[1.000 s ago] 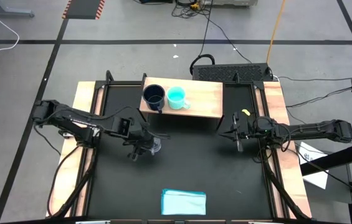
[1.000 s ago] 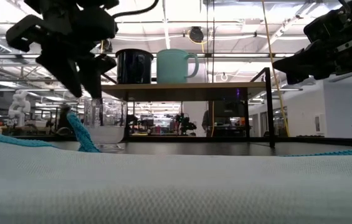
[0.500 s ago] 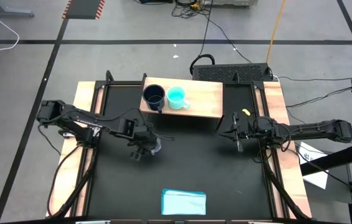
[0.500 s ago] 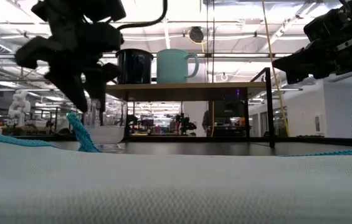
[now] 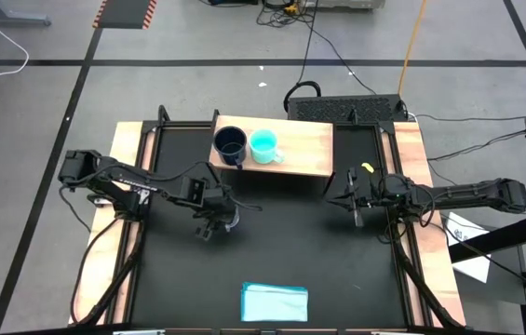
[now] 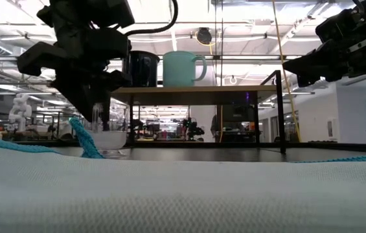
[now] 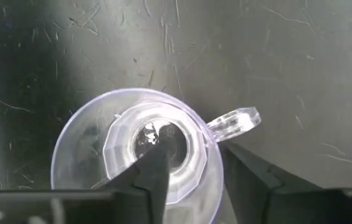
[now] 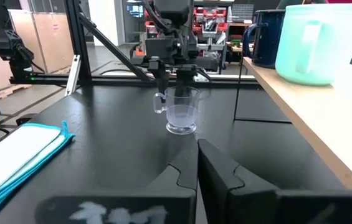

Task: Stack small to large cups/mugs on shelf
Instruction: Put the transparent mug on the shelf

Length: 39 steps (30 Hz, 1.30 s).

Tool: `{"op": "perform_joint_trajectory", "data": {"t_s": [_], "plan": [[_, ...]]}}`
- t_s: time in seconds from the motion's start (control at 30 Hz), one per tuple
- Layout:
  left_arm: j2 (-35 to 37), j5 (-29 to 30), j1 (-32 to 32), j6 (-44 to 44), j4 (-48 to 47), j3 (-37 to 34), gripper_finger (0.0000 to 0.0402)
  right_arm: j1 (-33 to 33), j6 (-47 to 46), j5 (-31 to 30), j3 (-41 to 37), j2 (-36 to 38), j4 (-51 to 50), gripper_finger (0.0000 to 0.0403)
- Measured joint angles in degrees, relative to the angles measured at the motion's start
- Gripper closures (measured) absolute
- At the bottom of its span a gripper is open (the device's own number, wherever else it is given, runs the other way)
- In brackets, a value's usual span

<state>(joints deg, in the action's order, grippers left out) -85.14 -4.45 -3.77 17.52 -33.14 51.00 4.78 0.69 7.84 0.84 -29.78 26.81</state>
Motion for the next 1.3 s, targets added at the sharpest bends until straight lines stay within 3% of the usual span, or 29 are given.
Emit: {"op": "perform_joint_trajectory", "data": {"t_s": [0.37,0.63,0.87,1.3], "plan": [[0.0,0.0,0.0,1.7,-0.1,0.0,0.0393,0.0,0.0,0.0,0.0,0.0,1.3,0.0403],[0.0,-1.4,0.0,2.3,0.7,0.8,0.0396,0.0,0.0,0.0,0.0,0.0,1.8,0.0403],[0.0,-6.5,0.0,2.8,1.2,7.3,0.0397,0.0,0.0,0.0,0.0,0.0,1.7,0.0403],[-1.6,-7.4,-0.1,8.0,2.3,15.1,0.0398,0.0,0.0,0.0,0.0,0.0,1.7,0.0403]]}}
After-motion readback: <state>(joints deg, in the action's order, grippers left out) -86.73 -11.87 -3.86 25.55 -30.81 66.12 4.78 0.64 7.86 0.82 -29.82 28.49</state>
